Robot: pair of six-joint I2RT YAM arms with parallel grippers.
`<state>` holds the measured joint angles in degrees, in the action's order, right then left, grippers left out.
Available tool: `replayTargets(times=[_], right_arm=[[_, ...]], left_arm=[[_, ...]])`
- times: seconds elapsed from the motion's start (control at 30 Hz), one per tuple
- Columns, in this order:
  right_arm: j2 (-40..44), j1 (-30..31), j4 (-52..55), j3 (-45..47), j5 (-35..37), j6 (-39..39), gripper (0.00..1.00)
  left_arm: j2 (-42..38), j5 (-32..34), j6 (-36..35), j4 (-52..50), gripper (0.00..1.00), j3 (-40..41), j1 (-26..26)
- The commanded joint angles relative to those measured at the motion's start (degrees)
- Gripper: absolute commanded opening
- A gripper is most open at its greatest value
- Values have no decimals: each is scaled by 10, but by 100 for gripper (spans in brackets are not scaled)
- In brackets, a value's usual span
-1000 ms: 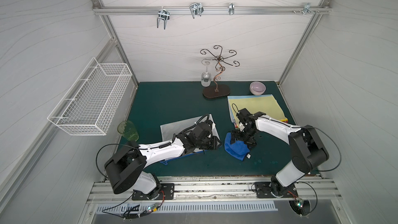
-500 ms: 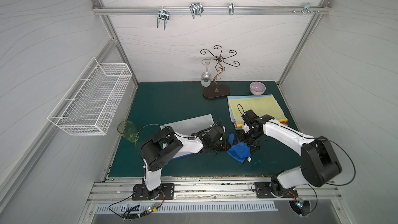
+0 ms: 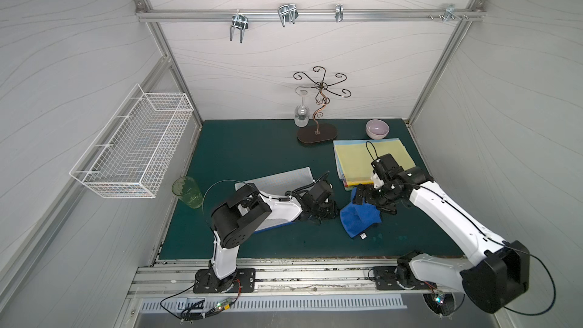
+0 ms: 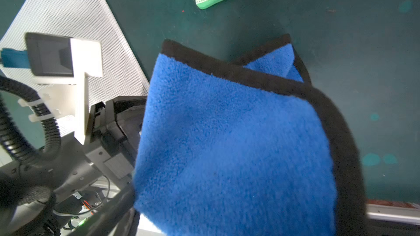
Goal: Wipe the document bag
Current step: Place the cleaning item at the center of the board.
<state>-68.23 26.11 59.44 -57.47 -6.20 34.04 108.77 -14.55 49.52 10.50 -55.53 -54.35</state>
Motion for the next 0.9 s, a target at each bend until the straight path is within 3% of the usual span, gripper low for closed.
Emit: replayTargets(times=[0.0, 0.17, 0.27, 0.33, 0.57, 0.73, 0.87], right_arm=[[1, -4, 13, 36, 11, -1, 99], [-53, -20, -104, 109, -27, 16, 72], [-108, -21, -136, 108, -32, 6, 51], [-130, -22, -150, 107, -33, 7, 43], [-169, -24, -181, 107, -36, 9, 38], [-187, -25, -187, 100, -38, 10, 36], [-172, -25, -172, 95, -38, 9, 37]], left_arm=[[-39, 34, -9, 16, 33, 22, -2], [-95, 41, -26, 4, 33, 45, -1], [-114, 40, -18, 19, 33, 67, -2], [-120, 30, -22, 43, 33, 75, -2], [-63, -63, -46, 101, 33, 27, -24], [-28, -87, -47, 125, 33, 7, -35], [23, -91, -34, 85, 33, -26, -37]])
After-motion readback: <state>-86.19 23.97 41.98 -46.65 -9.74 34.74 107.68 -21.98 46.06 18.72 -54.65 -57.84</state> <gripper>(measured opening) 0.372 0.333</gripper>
